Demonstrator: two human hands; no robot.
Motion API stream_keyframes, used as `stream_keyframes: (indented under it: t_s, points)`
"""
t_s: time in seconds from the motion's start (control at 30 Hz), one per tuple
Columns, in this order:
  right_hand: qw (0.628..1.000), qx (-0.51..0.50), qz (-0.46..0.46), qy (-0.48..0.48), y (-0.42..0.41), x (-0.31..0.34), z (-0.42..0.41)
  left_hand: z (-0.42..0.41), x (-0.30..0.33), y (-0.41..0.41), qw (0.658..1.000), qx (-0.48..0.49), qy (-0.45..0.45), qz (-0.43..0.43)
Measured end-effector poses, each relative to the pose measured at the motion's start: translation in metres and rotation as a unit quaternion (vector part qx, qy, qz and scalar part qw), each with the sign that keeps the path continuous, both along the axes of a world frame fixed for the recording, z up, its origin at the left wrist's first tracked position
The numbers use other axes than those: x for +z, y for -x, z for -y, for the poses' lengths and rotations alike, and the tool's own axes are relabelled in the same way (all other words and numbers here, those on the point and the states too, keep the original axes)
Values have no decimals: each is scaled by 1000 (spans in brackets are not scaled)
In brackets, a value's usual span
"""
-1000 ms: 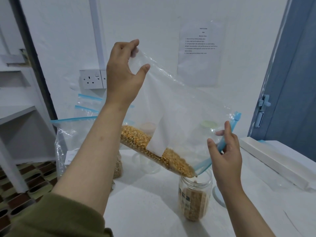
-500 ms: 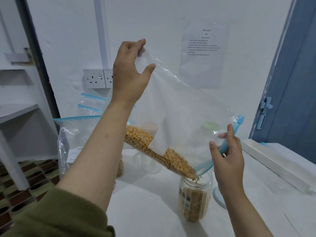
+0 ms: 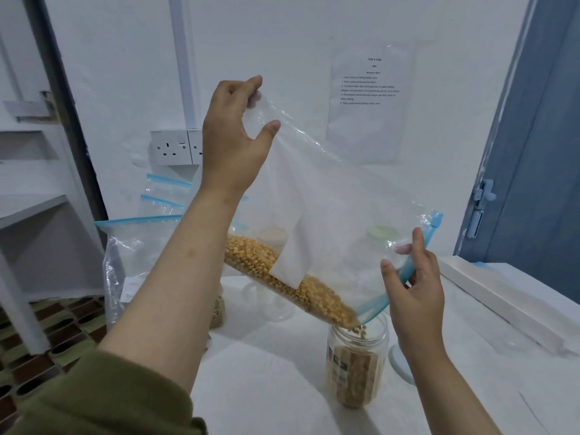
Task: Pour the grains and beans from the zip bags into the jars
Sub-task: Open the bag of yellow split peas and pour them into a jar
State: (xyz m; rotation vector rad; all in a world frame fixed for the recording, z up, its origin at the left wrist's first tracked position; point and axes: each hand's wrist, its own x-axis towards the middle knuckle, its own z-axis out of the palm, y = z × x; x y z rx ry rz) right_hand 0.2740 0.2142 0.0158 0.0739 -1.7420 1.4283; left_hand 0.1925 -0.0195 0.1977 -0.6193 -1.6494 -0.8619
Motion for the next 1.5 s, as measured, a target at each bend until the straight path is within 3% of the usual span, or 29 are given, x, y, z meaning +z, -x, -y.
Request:
stream_keyframes:
  t_s: [1.5]
  points:
    - [1000, -6, 8, -2, -1, -4, -1, -9, 5, -5, 1000, 7, -3, 12]
